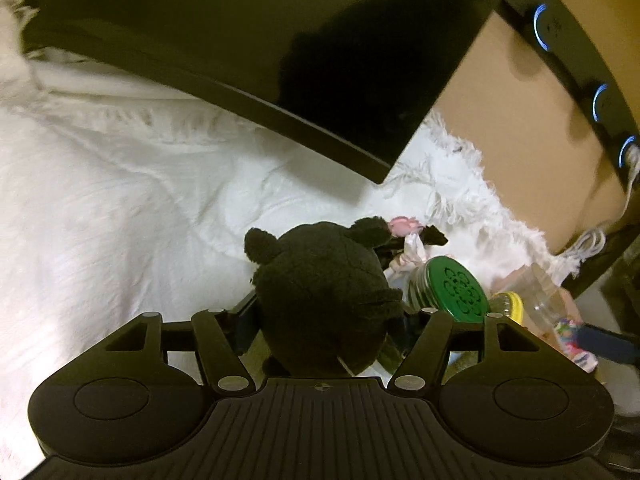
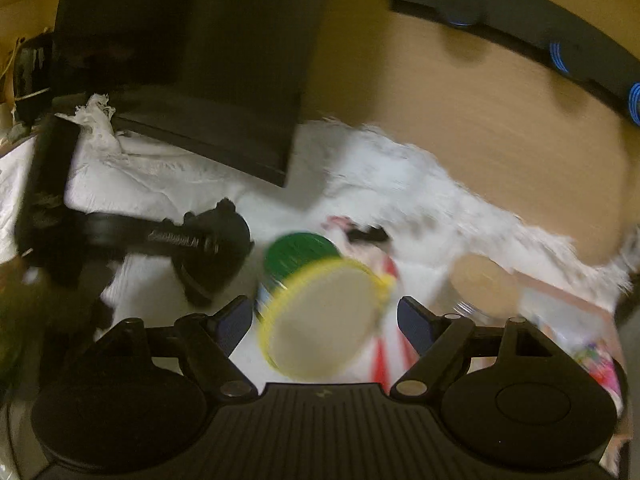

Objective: Organize soft objects
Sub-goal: 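Grasp the dark grey plush bear with the left tool while the right tool grasps the yellow round sponge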

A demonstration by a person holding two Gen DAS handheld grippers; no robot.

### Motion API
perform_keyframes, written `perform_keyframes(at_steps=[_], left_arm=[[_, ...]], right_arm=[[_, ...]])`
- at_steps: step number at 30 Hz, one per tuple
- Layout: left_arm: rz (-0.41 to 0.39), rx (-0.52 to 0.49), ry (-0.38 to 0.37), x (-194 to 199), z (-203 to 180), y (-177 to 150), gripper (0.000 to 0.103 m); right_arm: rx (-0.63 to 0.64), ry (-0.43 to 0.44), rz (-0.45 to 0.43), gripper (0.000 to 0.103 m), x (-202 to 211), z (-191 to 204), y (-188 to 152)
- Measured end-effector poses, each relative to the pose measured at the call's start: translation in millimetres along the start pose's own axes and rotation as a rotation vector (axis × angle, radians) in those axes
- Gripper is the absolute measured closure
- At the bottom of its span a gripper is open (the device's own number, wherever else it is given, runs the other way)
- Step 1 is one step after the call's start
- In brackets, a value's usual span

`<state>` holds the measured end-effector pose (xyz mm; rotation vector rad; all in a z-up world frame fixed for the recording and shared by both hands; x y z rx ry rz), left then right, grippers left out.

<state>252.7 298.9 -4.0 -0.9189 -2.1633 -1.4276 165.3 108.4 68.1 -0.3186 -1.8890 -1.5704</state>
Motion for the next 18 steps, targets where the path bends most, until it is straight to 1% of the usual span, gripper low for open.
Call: perform_keyframes(at_steps=[2,5,7,9,10,11,12,15,16,18], left_arm=[[-0.006,0.014,-0.009,9,6,0,0.034],[-0.009,0.031,-0.006,18,21,-3,0.034],[-0.011,0.050,0.005,23,30,-4,0.035],[-0.022,0.068,0.005,29,37,-5,0.035],[-0.029,0.079,0.003,32,40,-5,0.035],[-0.034,0.091,0.000,35,43,-5,0.035],[-0.037,0.101,-0.002,36,44,-6,0.034],[-0.033,0.111,-0.005,37,43,-8,0.034],[-0.031,0.109,-0.007,36,40,-8,0.034],[-0.012,0.090,-0.003,33,33,-9,0.034]], right_arm=[[0.009,-0.008,0.010,0.023,-22,11,6],[0.028,-0.011,0.054,0.023,-49,18,7],[0.038,-0.021,0.097,0.028,-66,17,4],[0.040,-0.054,0.121,0.043,-76,12,3],[0.027,-0.068,0.129,0.046,-76,7,4],[0.006,-0.061,0.137,0.055,-74,1,4],[-0.022,-0.057,0.140,0.059,-70,-6,3],[-0.081,-0.088,0.144,0.060,-55,-28,-4],[-0.110,-0.091,0.148,0.063,-51,-36,-6],[-0.155,-0.085,0.171,0.080,-50,-49,-12]])
Point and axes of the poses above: each gripper's, at about its wrist camera, not at the fingertips, and x roughly against the way its jaws point, z to its left, y to its top, the point moved 5 cm from there along -x, roughly the way its jaws point, and after that the axes turned 6 degrees about y, right-handed, at the moved point
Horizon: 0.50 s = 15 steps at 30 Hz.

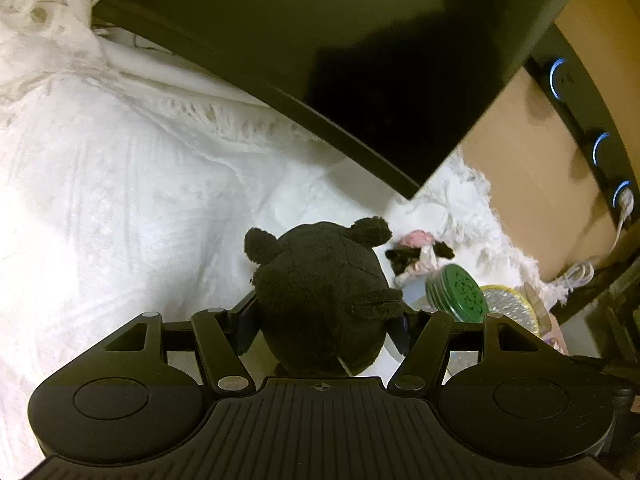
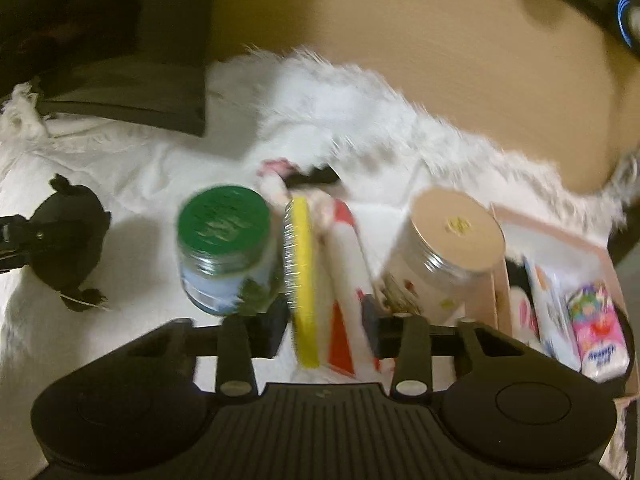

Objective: Organize soft objects
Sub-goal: 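Grasp the dark grey plush bear with the left tool while the right tool grasps the yellow round sponge, then carry the bear and sponge into the pink box and open both tools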

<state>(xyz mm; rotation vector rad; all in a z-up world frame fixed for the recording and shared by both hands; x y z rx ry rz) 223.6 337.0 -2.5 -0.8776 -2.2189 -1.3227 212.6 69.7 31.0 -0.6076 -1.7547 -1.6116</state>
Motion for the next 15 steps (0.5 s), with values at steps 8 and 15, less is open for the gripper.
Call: perform_keyframes(at_steps=[8,15], left_arm=[[-0.006,-0.067,0.013,3,-27,5,0.035],[-0.122,-0.105,-0.057,34,-84,37,0.035]], right_arm=[[-0.014,0.051,0.043,0.089,-6,-8,-2],[-0.052,0.087,-0.182,0.089,70,-45,54]])
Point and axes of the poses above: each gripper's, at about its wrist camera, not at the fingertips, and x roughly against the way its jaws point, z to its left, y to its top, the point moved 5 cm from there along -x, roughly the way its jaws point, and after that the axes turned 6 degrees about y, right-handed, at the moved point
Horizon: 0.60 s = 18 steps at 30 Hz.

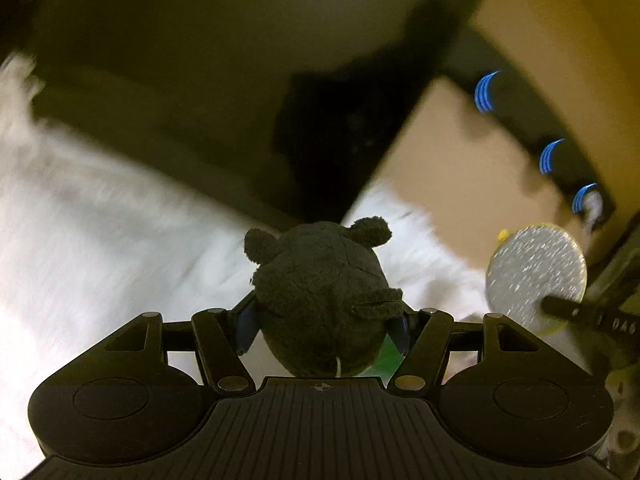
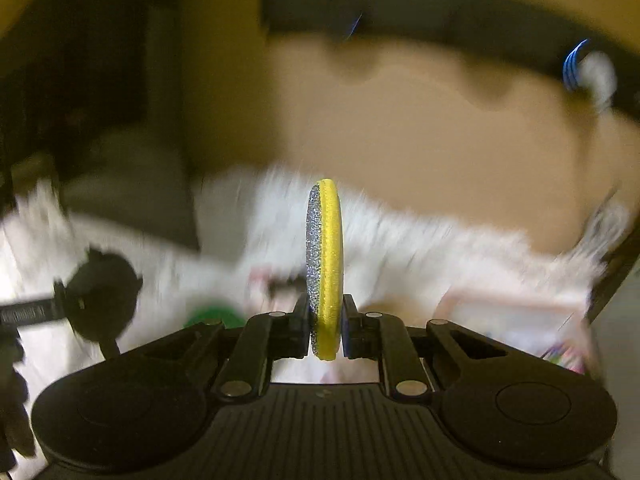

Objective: Organize soft objects
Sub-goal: 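Carry the bear and sponge into the pink box and open both tools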

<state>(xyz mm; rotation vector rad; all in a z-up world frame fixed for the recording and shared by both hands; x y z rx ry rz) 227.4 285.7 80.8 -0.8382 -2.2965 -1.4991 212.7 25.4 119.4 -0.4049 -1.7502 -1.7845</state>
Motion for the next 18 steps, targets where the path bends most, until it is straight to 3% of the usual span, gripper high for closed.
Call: perform_keyframes(at_steps=[4,8,15,18], left_arm=[[-0.035,-0.051,-0.116,8,-62,7,0.035],[-0.013,-0.116,-0.253,3,-138,0,0.035],[0.082,-0.207,-0.446,-39,-264,-29,0.033],[0.190,-0.200,-0.491,-85,-299,-60,0.031]], right_arm=[[-0.015,-0.038,-0.137,0.089,59,-40,29],[0.007,-0.121,-0.211,0.089,109,-88,33],[-0.023,-0.257,-0.237,0.088,162,-162,11],[-0.044,-0.277,-0.225,0.088,166,-182,-4]])
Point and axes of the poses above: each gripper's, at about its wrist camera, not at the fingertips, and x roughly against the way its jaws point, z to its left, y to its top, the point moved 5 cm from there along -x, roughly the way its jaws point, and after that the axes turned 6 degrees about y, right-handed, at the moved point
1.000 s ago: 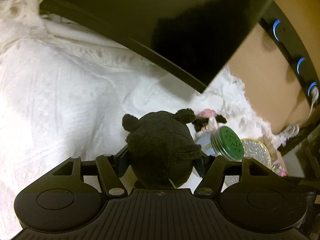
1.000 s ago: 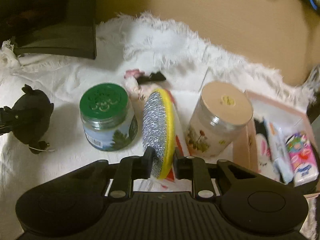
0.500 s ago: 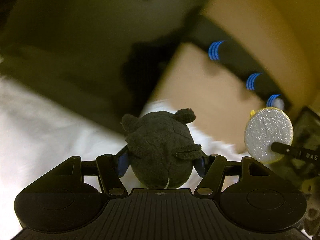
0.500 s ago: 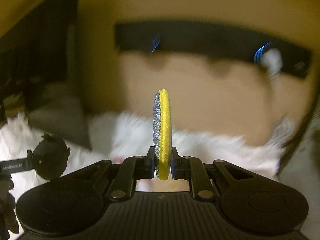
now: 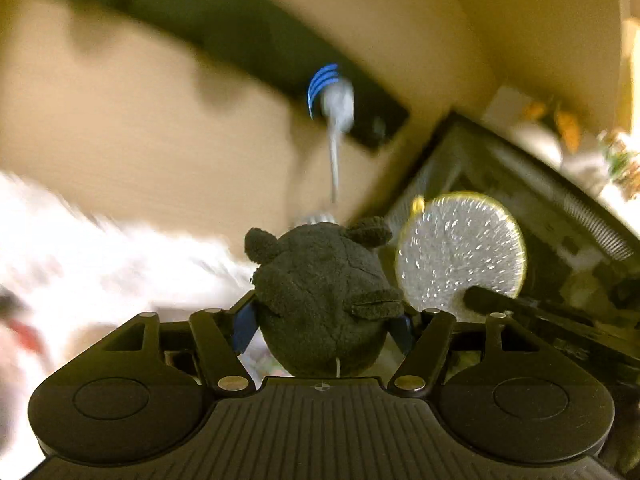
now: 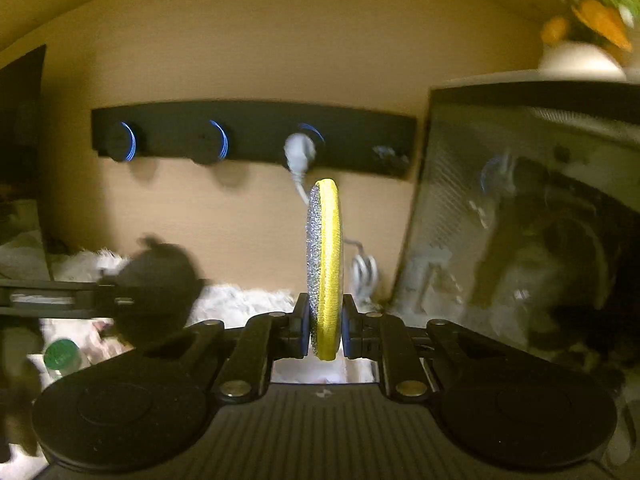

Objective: Organize soft objects
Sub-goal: 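Carry the bear and sponge into the pink box and open both tools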

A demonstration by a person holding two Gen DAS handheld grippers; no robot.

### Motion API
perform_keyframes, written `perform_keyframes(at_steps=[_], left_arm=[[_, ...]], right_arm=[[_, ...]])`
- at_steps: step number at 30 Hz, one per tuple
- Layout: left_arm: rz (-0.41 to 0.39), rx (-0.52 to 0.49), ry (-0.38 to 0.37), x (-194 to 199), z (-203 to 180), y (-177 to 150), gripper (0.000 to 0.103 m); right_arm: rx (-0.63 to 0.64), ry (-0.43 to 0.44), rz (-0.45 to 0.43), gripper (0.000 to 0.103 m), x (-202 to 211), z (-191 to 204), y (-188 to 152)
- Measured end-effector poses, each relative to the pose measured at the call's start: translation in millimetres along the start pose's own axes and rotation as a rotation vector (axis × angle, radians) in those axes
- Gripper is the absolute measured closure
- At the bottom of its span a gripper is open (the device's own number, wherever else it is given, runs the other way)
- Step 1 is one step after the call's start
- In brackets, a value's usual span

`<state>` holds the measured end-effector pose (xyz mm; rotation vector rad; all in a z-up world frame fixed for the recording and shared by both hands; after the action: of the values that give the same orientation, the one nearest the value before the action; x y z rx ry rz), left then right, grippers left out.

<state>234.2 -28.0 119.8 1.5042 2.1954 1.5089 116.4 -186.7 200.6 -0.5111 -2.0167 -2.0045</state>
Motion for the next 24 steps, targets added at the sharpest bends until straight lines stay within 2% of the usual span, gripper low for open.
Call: perform_keyframes(at_steps=[1,3,5,7,9,13,15,17,20,24], left_arm=[[0.054,0.003,0.025,-21,1,-9,0.030],[0.142,-0.040,0.142,-63,10,-31,0.035],[0.158,-0.059,0.220,-81,19,-45,0.036],[0.149,0.000,0.214,-82,25,-46,0.036],[0.111,0.041,0.211,-66,31,-44,0.036],[0.017,0.045,0.242,-21,33,-37,0.036],[-0.013,0.057,0.267,6,44,-43,0.036],[-0.019,0.082,0.316,32,59,-46,0.036],[0.005,0.137,0.402,61,87,-67,0.036],[0.034,0.200,0.504,105,121,-90,0.036]], right_arm=[[-0.003,0.002,0.009,0.088,0,-5,-7],[-0.006,0.010,0.036,0.088,-10,-13,-16],[0.001,0.016,0.070,0.088,-22,-17,-27],[0.006,0.019,0.096,0.088,-32,-18,-36],[0.007,0.036,0.120,0.088,-42,-18,-45],[0.043,0.033,0.149,0.088,-65,-14,-53],[0.015,0.071,0.173,0.088,-76,-10,-56],[-0.054,0.150,0.199,0.088,-89,-4,-57],[-0.191,0.299,0.257,0.088,-112,7,-65],[-0.385,0.389,0.399,0.089,-162,21,-95]])
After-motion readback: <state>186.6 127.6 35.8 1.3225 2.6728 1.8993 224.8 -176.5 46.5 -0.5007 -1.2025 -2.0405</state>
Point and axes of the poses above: each gripper's, at about its wrist camera, not at the fingertips, and x roughly against the way its jaws point, z to its left, y to its top, the point moved 5 cm from there along -x, roughly the way its jaws point, and after that the axes turned 6 degrees about y, right-handed, at the moved point
